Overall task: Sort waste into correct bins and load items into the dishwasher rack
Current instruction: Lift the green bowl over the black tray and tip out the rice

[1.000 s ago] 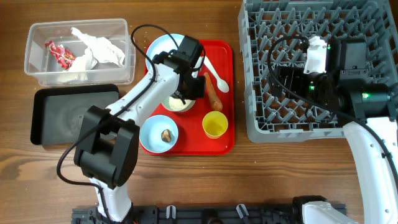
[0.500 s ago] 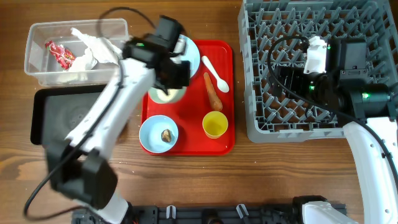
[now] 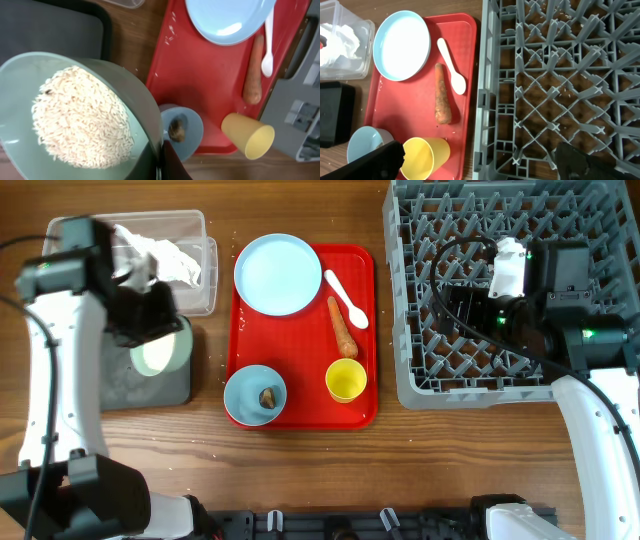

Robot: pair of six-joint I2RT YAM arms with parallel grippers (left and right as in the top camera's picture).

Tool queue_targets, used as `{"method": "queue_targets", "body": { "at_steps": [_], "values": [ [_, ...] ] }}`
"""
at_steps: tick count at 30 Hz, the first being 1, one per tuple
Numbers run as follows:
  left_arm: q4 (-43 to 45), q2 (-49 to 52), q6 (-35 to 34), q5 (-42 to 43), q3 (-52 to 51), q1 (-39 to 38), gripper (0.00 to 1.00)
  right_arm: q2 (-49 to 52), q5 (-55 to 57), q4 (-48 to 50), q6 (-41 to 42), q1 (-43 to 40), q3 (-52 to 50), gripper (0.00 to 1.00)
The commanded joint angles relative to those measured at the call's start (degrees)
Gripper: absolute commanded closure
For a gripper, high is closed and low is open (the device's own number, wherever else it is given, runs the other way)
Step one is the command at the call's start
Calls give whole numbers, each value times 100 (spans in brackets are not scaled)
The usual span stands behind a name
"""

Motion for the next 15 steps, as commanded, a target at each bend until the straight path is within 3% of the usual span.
{"method": "queue_targets", "body": {
  "at_steps": [1,9,15],
  "values": [
    [328,35,632,844,-466,776,96,33,-55,35,79,-2,83,1],
    [1014,697,1711,3397,-1272,2223,96,33,-55,37,79,-2,83,1],
    [984,1141,2048,4334,-1272,2761,96,33,-55,13,79,-2,83,1]
  ]
}}
